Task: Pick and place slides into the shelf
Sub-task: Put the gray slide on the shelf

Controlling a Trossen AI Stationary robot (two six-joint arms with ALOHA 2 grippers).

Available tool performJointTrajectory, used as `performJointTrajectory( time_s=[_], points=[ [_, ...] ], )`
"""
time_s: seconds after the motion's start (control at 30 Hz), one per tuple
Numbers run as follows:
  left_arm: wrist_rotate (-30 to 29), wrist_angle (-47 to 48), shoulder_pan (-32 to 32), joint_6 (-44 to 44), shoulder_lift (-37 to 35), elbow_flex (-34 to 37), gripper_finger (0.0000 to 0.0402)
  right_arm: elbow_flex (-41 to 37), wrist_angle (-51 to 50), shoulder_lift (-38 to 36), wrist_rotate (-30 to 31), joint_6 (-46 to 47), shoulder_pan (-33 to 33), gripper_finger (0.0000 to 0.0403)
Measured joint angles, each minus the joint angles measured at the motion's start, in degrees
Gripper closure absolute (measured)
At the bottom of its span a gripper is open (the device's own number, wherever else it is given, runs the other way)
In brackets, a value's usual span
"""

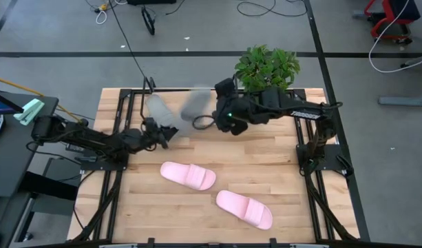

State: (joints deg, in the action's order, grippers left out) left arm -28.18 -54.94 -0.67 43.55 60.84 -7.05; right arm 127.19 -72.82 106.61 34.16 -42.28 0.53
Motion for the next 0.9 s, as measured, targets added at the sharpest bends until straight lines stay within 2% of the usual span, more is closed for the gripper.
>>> performJointTrajectory(
  time_s=[0.13, 0.27, 0.4, 0.5, 0.6, 0.77, 0.9],
  points=[
    [-0.70, -9.54, -0.87, 1.46, -0.13, 3.29, 0.0350, -0.27, -3.16, 0.86, 0.20, 1.75, 2.49, 0.0176],
    [1.47, -10.66, -0.76, 0.99, -0.13, 3.18, 0.0357, -3.14, -2.35, 1.43, 1.94, 2.14, 4.67, 0.0191],
    [1.49, -10.82, -0.79, 1.55, -0.11, 2.44, 0.0341, -11.23, 4.34, 1.37, 3.87, 1.31, 6.55, 0.0211],
    [1.36, -10.96, -0.79, 2.78, -0.11, 2.12, 0.0323, -20.10, 13.72, 1.47, 11.54, -2.79, 7.99, 0.0233],
    [1.38, -11.00, -0.79, 4.95, -0.09, 2.10, 0.0329, -28.80, 25.43, 1.49, 20.03, -10.17, 9.02, 0.0257],
    [1.57, -12.04, -0.79, 8.25, -0.09, 2.10, 0.0357, -39.44, 48.39, 1.50, 22.32, -20.69, 9.18, 0.0292],
    [3.07, -12.08, -1.25, 10.40, -0.09, 2.10, 0.0357, -42.42, 63.00, 1.49, 24.82, -27.61, 9.53, 0.0315]
  ],
)
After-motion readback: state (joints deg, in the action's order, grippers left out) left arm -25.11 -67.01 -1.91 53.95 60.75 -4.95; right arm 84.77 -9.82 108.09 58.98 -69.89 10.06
